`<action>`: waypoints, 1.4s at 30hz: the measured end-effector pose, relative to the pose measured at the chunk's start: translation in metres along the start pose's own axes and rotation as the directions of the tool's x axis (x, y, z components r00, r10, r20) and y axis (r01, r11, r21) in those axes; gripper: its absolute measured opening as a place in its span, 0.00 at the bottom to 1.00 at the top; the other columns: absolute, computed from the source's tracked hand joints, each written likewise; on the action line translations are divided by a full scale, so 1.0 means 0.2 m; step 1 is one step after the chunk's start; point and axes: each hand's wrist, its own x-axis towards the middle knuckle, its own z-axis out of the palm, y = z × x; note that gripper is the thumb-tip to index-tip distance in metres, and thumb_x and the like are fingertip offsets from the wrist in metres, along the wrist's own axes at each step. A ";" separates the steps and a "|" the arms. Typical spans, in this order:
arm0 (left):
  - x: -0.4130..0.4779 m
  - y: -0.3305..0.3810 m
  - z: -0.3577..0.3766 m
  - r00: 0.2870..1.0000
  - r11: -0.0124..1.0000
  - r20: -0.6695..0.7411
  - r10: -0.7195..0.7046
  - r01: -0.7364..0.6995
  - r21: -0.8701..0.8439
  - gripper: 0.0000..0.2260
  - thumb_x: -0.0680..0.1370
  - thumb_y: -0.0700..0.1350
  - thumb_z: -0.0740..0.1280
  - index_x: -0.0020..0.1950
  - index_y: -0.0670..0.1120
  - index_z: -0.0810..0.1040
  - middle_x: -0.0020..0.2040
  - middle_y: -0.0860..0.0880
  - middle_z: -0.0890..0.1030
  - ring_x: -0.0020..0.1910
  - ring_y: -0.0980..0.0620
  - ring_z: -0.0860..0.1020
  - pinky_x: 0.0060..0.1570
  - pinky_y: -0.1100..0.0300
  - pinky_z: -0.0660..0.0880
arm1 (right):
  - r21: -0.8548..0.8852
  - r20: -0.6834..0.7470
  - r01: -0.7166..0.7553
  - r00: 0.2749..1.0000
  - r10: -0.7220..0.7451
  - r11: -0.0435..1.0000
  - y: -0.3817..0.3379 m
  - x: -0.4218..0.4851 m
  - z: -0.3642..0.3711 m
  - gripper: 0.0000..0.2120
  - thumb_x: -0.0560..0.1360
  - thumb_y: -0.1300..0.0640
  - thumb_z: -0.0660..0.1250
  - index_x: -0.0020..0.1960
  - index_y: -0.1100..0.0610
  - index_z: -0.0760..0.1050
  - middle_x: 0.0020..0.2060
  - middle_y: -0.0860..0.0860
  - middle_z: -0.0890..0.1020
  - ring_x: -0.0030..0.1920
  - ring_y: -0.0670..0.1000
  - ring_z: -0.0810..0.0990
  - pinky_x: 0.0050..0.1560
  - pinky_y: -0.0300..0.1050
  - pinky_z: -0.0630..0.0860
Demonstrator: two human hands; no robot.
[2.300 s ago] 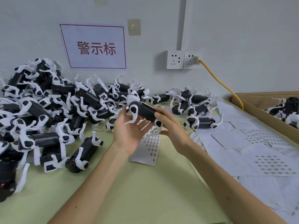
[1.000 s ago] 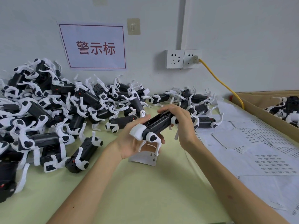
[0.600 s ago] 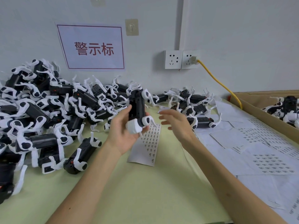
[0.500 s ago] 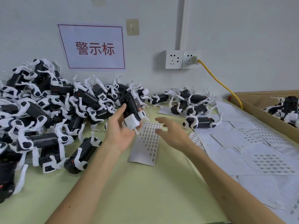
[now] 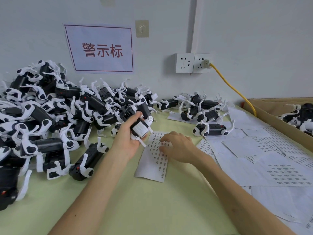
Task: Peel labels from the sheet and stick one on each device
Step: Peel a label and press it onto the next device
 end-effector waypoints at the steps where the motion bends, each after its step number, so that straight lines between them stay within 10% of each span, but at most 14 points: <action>1: 0.00 0.00 0.00 1.000 1.000 -0.020 0.004 -0.004 0.020 0.07 0.74 0.52 0.75 0.38 0.51 0.87 0.41 0.52 0.85 0.38 0.55 0.82 0.42 0.61 0.75 | 0.023 -0.030 -0.002 1.000 0.002 1.000 0.00 0.00 -0.01 0.17 0.81 0.43 0.64 0.66 0.48 0.76 0.60 0.48 0.77 0.61 0.52 0.76 0.68 0.52 0.64; 4: 0.00 0.00 0.00 0.999 0.998 -0.041 0.012 -0.009 0.062 0.10 0.78 0.53 0.73 0.38 0.51 0.85 0.40 0.53 0.83 0.38 0.55 0.81 0.44 0.60 0.74 | 0.087 -0.112 -0.001 0.994 0.010 0.996 0.00 -0.01 -0.02 0.13 0.80 0.47 0.66 0.63 0.49 0.77 0.53 0.47 0.80 0.55 0.50 0.78 0.68 0.54 0.68; 12: 0.00 -0.03 0.01 0.998 0.980 0.016 -0.057 0.053 0.194 0.10 0.75 0.52 0.75 0.36 0.50 0.87 0.41 0.50 0.84 0.43 0.52 0.82 0.61 0.52 0.75 | -0.008 -0.013 -0.018 1.000 0.018 1.000 0.02 0.00 0.01 0.30 0.78 0.41 0.69 0.76 0.48 0.65 0.70 0.51 0.74 0.69 0.55 0.72 0.69 0.55 0.61; 19: 0.00 -0.04 0.01 0.996 0.952 -0.015 -0.087 0.087 0.293 0.10 0.70 0.55 0.77 0.34 0.51 0.86 0.47 0.49 0.86 0.40 0.51 0.83 0.47 0.53 0.80 | 0.063 -0.041 -0.013 0.999 0.016 0.998 0.01 0.00 -0.02 0.30 0.75 0.47 0.74 0.73 0.48 0.68 0.61 0.50 0.75 0.61 0.53 0.76 0.65 0.52 0.70; 24: -0.01 -0.02 0.01 0.992 0.949 -0.007 -0.125 0.121 0.292 0.10 0.73 0.54 0.76 0.45 0.48 0.87 0.50 0.47 0.86 0.42 0.49 0.83 0.42 0.53 0.81 | 0.354 -0.257 0.109 0.966 -0.015 0.929 0.00 -0.01 -0.04 0.24 0.73 0.64 0.74 0.66 0.50 0.74 0.58 0.49 0.72 0.50 0.44 0.75 0.35 0.26 0.73; 33: 0.00 -0.04 0.00 0.978 0.975 0.045 -0.202 0.196 0.108 0.15 0.75 0.52 0.74 0.56 0.44 0.87 0.52 0.47 0.86 0.41 0.47 0.84 0.43 0.53 0.81 | 0.424 -0.477 0.231 0.879 0.000 0.876 -0.03 -0.04 -0.08 0.23 0.71 0.70 0.68 0.59 0.48 0.78 0.58 0.43 0.72 0.52 0.30 0.73 0.46 0.23 0.71; 39: -0.03 -0.04 0.04 0.981 0.965 0.099 -0.166 0.142 0.219 0.23 0.72 0.53 0.75 0.62 0.41 0.85 0.52 0.49 0.86 0.38 0.50 0.83 0.37 0.58 0.81 | 0.380 -0.469 0.207 0.883 -0.005 0.902 -0.03 -0.04 -0.07 0.15 0.75 0.59 0.73 0.61 0.50 0.79 0.63 0.44 0.73 0.59 0.43 0.74 0.51 0.21 0.66; 42: -0.05 -0.04 0.04 0.980 0.954 0.102 -0.171 0.138 0.267 0.21 0.72 0.55 0.74 0.60 0.44 0.86 0.59 0.45 0.85 0.46 0.47 0.83 0.38 0.58 0.81 | 0.352 -0.531 0.236 0.847 -0.014 0.906 -0.04 -0.04 -0.08 0.11 0.75 0.55 0.74 0.57 0.50 0.82 0.63 0.46 0.76 0.65 0.46 0.74 0.66 0.38 0.69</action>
